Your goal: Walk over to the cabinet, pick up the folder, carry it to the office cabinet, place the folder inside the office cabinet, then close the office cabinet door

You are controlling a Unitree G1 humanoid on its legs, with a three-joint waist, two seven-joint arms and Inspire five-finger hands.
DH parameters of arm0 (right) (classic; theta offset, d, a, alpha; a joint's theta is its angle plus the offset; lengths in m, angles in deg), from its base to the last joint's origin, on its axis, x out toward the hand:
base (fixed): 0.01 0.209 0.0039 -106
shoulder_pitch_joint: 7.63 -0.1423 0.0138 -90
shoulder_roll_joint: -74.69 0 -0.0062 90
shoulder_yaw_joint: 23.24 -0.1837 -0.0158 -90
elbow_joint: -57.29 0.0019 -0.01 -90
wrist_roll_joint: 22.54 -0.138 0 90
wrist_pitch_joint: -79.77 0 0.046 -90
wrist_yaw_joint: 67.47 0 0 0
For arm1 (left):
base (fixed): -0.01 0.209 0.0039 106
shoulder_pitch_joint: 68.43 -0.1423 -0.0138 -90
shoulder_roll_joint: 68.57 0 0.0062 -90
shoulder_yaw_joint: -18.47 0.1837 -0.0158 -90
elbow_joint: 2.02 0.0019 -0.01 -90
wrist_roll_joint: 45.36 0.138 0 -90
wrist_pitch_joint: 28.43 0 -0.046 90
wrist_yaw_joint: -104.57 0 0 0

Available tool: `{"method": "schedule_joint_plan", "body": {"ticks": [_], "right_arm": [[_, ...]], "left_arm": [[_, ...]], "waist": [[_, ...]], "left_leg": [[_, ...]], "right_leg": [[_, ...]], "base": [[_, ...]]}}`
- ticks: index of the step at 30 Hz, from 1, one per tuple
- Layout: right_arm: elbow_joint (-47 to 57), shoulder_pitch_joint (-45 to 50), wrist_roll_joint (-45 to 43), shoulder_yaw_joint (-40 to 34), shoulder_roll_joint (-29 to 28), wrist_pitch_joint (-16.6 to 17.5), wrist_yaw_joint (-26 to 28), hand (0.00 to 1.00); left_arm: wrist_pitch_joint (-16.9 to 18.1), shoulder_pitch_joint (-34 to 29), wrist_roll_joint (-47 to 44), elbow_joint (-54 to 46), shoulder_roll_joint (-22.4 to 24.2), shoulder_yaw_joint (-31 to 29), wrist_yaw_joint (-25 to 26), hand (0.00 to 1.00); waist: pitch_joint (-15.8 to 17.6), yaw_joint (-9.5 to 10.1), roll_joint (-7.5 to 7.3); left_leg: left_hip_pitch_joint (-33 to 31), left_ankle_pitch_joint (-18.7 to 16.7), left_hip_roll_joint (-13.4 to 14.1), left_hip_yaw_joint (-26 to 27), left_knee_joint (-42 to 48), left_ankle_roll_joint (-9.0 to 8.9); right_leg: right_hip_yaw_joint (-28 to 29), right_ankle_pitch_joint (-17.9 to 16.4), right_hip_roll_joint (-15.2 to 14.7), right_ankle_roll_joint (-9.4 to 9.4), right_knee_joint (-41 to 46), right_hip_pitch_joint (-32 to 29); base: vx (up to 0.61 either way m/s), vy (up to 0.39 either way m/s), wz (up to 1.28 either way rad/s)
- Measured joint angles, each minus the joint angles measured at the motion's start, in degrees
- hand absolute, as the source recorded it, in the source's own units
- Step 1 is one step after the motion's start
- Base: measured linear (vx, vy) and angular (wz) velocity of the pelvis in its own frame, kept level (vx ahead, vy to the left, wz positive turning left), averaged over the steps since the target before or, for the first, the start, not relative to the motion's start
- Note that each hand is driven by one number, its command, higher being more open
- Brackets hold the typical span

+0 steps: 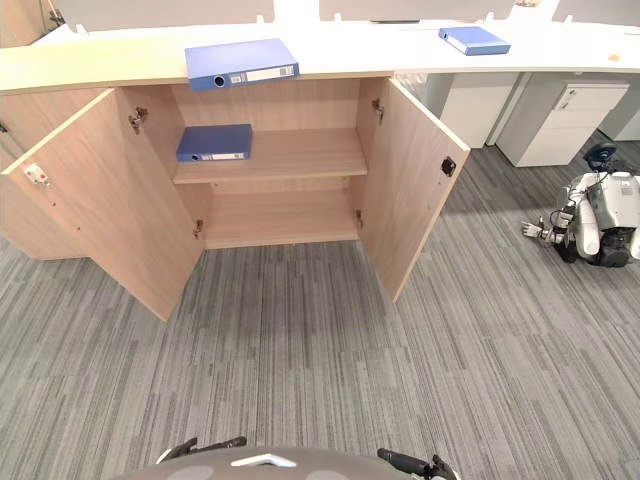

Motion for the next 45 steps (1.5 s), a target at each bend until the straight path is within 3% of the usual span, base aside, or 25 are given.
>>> {"method": "schedule_joint_plan", "body": {"ticks": [7,23,39,41,43,45], "right_arm": [[-0.84,-2.77,2.35,-2.40,-0.79,0.02,-0.04,1.00],[-0.97,-5.02,2.41,-1.98,-0.81,0.06,-0.04,1.00],[-1.92,-6.10,4.65,0.23,-0.61,-0.05,-0.01,1.00],[-1.93,-6.79,4.66,0.23,-0.65,-0.18,-0.02,1.00],[-1.76,-7.67,4.60,0.18,-0.85,-0.43,0.01,1.00],[-0.34,-7.78,4.57,0.12,-1.00,-0.38,0.11,1.00]], "left_arm": [[0.03,0.47,0.06,0.13,0.12,0.25,-0.04,1.00],[0.75,1.06,0.02,0.62,0.18,0.27,-0.03,1.00],[0.84,2.15,-0.04,0.94,-0.80,0.27,-0.05,1.00],[0.83,2.52,-0.06,0.54,-0.82,0.27,-0.06,1.00],[0.84,2.68,-0.15,0.17,-0.88,0.26,-0.09,1.00],[0.79,3.34,-0.34,0.06,-1.07,0.27,-0.07,1.00]], "waist": [[1.66,-0.31,0.36],[3.21,-0.31,0.37],[3.79,-0.07,-1.13],[4.00,0.06,-1.21],[4.41,0.10,-1.31],[5.65,0.21,-1.33]], "left_leg": [[3.23,0.67,-0.51,0.74,-3.08,-1.01],[3.29,2.07,-0.78,0.41,-3.82,-0.08],[0.10,1.61,-1.22,3.38,-3.84,0.92],[-0.97,1.19,-1.22,4.23,-3.64,1.41],[-1.49,0.36,-1.46,5.26,-3.28,1.87],[-1.48,-2.51,-2.20,5.50,0.32,3.07]], "right_leg": [[-1.80,0.40,-0.57,1.90,-0.38,1.73],[-4.76,0.42,-0.85,1.84,-1.44,2.25],[-4.50,1.45,-1.05,0.95,-4.16,0.02],[-3.88,1.06,-1.16,1.48,-2.86,-1.94],[-3.45,-1.60,-1.84,2.95,2.74,-5.19],[-5.42,-6.34,-4.49,5.35,18.81,-11.01]], "base": [[0.01,0.033,0.00],[-0.07,-0.033,0.02],[-0.02,-0.005,-0.02],[0.02,0.017,-0.19],[0.04,0.057,-0.20],[0.04,0.090,-0.06]]}}
